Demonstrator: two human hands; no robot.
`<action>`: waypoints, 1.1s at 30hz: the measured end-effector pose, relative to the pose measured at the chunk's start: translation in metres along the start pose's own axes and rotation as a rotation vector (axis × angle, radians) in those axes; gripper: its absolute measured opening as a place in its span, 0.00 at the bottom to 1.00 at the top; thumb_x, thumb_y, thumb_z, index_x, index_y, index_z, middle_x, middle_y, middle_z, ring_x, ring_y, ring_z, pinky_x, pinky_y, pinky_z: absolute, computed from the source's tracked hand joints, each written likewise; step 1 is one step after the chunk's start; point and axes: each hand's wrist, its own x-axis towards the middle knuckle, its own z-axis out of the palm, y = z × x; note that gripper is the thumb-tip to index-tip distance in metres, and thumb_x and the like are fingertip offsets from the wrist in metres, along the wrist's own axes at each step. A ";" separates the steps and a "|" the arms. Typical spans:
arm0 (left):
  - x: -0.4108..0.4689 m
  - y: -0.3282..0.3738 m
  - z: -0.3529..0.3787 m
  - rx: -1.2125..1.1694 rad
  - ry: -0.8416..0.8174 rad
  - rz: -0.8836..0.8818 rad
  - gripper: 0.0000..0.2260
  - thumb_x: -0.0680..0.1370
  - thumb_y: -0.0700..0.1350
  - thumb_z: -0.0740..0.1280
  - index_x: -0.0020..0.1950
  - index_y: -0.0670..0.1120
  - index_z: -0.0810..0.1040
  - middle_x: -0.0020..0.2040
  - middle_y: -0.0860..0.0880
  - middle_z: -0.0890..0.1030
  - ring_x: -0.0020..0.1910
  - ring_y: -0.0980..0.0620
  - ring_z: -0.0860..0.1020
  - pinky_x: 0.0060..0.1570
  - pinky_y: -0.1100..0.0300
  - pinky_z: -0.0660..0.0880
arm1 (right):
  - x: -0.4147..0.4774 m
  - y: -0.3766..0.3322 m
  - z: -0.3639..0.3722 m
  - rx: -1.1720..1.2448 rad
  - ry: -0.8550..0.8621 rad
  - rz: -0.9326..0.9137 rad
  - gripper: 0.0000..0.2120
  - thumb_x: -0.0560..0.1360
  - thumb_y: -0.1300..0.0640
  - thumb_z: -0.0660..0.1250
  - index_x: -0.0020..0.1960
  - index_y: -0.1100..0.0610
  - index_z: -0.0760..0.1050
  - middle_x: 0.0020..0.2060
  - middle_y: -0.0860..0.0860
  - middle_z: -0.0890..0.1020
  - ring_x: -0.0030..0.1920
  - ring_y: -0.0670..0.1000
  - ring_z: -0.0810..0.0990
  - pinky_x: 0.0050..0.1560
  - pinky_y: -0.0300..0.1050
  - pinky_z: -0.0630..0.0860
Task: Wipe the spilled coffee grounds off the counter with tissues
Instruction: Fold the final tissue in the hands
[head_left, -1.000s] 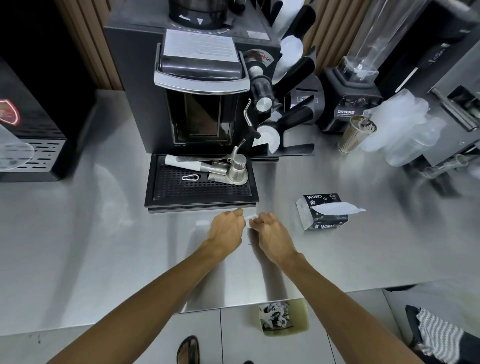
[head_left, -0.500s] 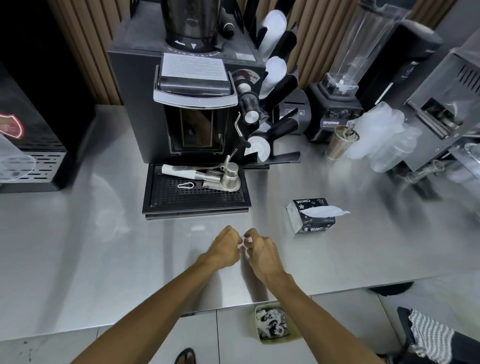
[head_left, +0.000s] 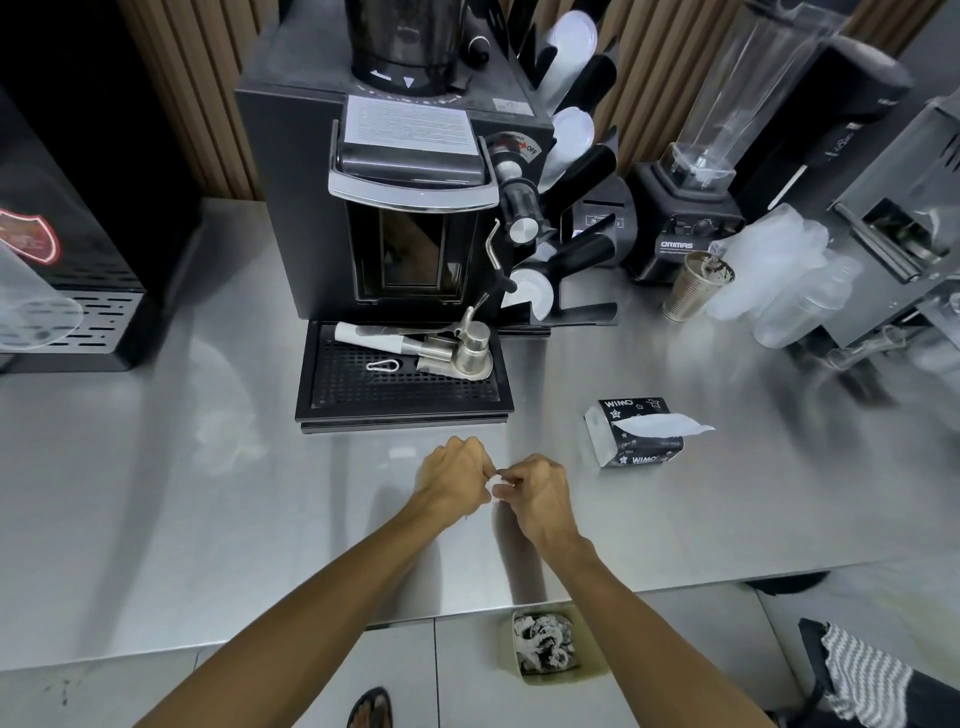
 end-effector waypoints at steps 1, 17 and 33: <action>0.000 -0.001 0.000 0.007 0.011 0.011 0.13 0.66 0.46 0.78 0.49 0.55 0.83 0.45 0.53 0.81 0.46 0.51 0.80 0.46 0.55 0.79 | -0.001 0.000 0.000 0.000 0.014 -0.016 0.04 0.68 0.62 0.75 0.43 0.60 0.85 0.41 0.53 0.81 0.39 0.48 0.77 0.38 0.27 0.67; -0.004 -0.022 0.021 0.204 0.270 0.410 0.08 0.77 0.51 0.68 0.50 0.52 0.86 0.47 0.52 0.79 0.49 0.49 0.71 0.53 0.57 0.71 | -0.024 0.005 -0.004 -0.143 -0.083 -0.220 0.12 0.74 0.54 0.67 0.55 0.57 0.81 0.47 0.53 0.75 0.54 0.51 0.70 0.56 0.42 0.74; -0.009 -0.028 0.028 0.321 0.363 0.472 0.07 0.67 0.40 0.78 0.42 0.48 0.84 0.41 0.52 0.77 0.43 0.50 0.72 0.41 0.58 0.76 | 0.001 0.013 -0.001 -0.158 -0.051 -0.286 0.08 0.76 0.55 0.67 0.42 0.55 0.82 0.38 0.50 0.79 0.44 0.50 0.74 0.44 0.41 0.70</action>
